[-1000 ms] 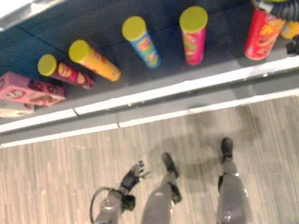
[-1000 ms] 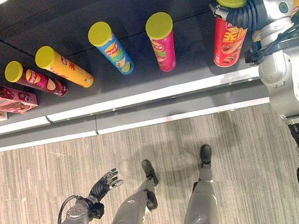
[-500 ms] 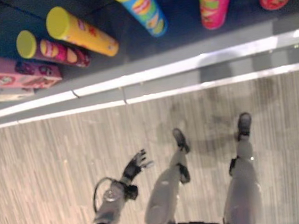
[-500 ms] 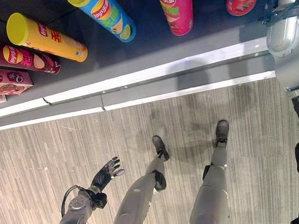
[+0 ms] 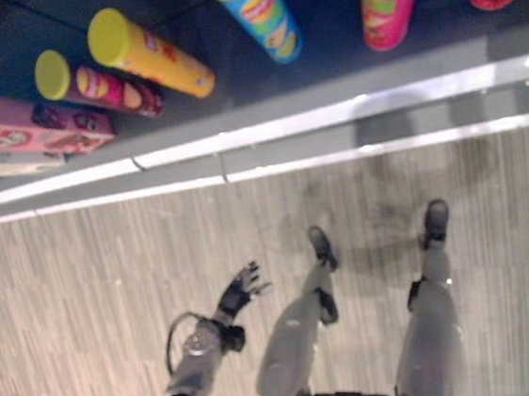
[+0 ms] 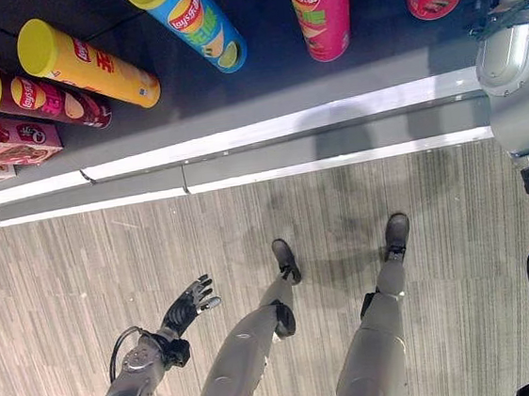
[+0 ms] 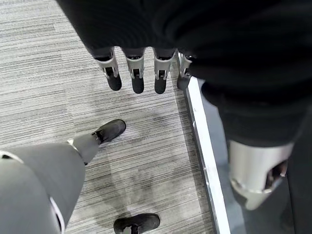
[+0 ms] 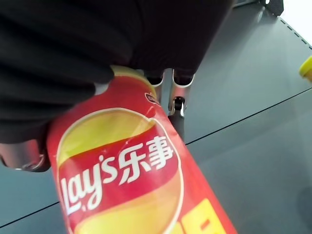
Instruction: Put the goods on the table back onto the shelves and tidy them up.
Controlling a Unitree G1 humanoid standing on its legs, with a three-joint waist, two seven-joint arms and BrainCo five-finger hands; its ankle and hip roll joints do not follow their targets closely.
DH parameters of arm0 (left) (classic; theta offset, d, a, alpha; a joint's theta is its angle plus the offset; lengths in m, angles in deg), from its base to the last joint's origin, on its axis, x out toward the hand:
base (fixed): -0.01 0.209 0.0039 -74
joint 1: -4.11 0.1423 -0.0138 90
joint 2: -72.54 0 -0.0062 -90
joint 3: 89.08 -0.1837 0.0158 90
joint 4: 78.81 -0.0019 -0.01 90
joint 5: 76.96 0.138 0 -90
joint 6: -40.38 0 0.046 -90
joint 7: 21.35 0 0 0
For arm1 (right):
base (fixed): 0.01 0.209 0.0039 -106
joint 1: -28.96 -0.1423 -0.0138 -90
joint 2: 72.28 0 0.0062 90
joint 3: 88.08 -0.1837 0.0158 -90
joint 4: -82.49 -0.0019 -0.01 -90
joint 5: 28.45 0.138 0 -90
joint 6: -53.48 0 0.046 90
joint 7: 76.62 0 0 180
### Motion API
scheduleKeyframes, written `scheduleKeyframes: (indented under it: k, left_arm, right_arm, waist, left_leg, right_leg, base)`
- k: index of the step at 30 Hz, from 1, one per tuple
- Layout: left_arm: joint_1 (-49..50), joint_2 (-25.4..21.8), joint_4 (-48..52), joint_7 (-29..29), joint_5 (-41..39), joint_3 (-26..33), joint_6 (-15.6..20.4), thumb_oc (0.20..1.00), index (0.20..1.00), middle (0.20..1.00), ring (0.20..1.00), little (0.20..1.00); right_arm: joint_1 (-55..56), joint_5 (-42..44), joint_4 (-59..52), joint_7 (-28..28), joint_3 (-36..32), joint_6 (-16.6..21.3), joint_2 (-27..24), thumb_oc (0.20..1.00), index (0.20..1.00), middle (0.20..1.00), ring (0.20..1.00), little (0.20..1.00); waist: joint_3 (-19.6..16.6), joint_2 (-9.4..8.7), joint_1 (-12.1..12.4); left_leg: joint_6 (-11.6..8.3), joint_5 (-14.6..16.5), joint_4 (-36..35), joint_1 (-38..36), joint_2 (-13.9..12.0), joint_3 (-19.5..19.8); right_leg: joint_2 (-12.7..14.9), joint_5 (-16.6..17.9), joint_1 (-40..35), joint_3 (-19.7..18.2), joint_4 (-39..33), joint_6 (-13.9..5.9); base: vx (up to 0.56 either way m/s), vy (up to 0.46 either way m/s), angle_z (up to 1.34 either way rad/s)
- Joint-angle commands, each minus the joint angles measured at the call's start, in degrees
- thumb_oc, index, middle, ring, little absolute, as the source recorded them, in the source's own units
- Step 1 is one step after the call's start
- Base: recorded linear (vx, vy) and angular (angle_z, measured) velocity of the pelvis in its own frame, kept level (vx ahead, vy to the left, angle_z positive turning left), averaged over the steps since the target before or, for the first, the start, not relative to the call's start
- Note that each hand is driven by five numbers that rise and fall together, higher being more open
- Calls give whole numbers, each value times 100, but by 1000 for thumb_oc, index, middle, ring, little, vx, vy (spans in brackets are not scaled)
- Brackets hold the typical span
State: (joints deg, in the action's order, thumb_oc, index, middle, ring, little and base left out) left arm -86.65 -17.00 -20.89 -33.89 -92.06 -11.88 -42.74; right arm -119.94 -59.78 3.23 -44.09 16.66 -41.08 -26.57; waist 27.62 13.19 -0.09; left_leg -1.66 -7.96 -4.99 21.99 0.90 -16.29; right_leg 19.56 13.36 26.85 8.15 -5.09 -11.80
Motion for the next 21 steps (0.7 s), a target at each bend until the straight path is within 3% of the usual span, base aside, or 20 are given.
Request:
scheduleKeyframes:
  k: [1, 21]
  left_arm:
    - [138, -223, 70, 30, -199, -197, 126, 1000, 1000, 1000, 1000, 1000]
    - [223, -330, 146, 30, -219, -202, 151, 1000, 1000, 1000, 1000, 1000]
  right_arm:
    - [-509, 51, -261, 332, -143, 32, -435, 200, 200, 200, 200, 200]
    - [-382, 187, -2, 392, -195, -1, -395, 200, 200, 200, 200, 200]
  waist:
    - [-149, -179, -73]
    - [-63, -97, -100]
  left_leg:
    - [-710, 398, 387, -306, -312, 72]
    - [-729, 371, 363, -290, -283, 57]
  right_leg:
    - [121, 4, 383, -31, 805, -90]
    - [147, 28, 431, -54, 800, -87]
  base:
    - [0, 0, 0]
    - [0, 0, 0]
